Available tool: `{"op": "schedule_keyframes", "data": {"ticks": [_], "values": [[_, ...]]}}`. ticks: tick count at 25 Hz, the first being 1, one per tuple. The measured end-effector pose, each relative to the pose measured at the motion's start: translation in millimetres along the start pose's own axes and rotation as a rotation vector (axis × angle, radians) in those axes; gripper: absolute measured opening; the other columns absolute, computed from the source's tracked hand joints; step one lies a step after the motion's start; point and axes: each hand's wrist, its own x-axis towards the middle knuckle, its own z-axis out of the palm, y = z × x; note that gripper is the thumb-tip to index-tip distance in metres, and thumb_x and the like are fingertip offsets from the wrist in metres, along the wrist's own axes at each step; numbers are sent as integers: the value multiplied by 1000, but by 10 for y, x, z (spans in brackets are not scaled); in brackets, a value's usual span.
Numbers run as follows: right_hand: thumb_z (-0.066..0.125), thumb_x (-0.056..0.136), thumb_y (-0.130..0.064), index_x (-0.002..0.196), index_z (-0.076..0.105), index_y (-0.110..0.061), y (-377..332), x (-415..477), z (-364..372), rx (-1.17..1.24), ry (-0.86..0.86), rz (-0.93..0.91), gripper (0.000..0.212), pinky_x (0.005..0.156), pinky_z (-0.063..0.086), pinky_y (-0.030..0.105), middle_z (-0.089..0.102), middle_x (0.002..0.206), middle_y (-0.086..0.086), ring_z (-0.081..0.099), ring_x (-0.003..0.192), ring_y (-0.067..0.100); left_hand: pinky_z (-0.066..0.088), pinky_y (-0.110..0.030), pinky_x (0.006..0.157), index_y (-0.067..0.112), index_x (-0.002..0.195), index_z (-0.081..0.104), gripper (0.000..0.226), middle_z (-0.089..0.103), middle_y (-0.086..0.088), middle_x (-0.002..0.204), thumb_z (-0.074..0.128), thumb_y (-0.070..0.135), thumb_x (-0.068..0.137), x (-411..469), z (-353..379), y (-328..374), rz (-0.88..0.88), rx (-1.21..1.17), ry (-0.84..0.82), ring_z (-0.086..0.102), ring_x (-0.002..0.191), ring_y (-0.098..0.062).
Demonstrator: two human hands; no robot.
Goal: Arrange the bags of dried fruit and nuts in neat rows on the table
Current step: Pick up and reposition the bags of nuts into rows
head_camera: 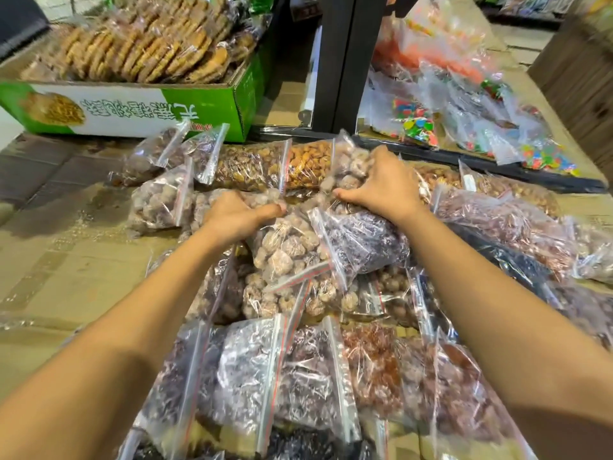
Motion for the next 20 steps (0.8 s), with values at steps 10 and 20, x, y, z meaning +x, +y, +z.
{"op": "schedule_keyframes", "data": {"ticks": [10, 20], "values": [[77, 59, -64, 130, 39, -12, -872, -1064, -575, 349, 423, 457, 96, 89, 41, 36, 61, 112, 6, 56, 113, 29, 59, -45, 70, 16, 86, 60, 67, 71, 0, 78, 81, 66, 46, -502, -939, -283, 35, -362, 319, 71, 77, -26], [80, 21, -79, 101, 69, -10, -2088, -2349, 498, 948, 500, 796, 106, 78, 59, 50, 75, 92, 5, 72, 85, 25, 60, -39, 69, 14, 89, 63, 44, 72, -7, 91, 79, 50, 69, -1200, -2304, -1300, -115, -682, 169, 69, 74, -17]]}}
